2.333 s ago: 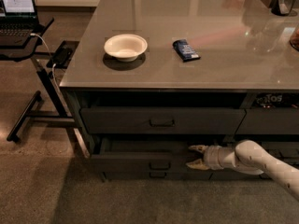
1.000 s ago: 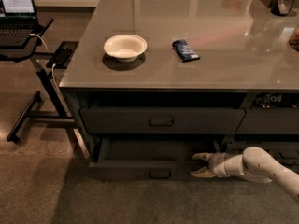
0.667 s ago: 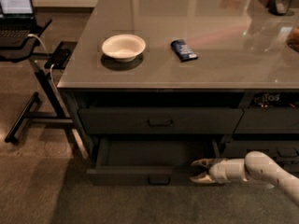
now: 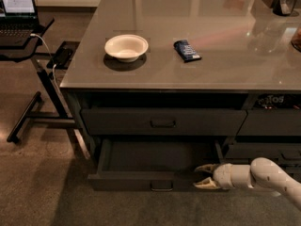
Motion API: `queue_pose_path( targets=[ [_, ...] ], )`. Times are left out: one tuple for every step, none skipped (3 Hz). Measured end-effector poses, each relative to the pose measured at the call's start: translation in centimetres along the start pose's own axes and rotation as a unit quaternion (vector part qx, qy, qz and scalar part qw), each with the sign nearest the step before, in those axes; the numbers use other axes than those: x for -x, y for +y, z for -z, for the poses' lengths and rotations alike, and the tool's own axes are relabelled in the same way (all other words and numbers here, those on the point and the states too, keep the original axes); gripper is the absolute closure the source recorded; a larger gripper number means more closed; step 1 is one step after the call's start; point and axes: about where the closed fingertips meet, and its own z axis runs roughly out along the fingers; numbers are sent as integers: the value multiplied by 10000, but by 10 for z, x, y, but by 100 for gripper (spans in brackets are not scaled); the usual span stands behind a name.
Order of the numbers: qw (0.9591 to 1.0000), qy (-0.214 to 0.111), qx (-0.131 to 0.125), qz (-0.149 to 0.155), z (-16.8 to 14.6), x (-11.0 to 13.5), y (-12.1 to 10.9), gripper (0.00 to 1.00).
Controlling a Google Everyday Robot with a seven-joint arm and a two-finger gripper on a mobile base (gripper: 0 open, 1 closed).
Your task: Open middle drawer
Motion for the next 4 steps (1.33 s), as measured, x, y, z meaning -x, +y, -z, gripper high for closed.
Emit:
queue_pose_path(
  targets=[
    [10000,0,0,0,0,0,0,81],
    [10000,-1,1,0,0,0,0,58],
    [10000,-3,5,3,-1,0,1,35],
    [9999,-104,53,-26,3,-2,8,12]
  ],
)
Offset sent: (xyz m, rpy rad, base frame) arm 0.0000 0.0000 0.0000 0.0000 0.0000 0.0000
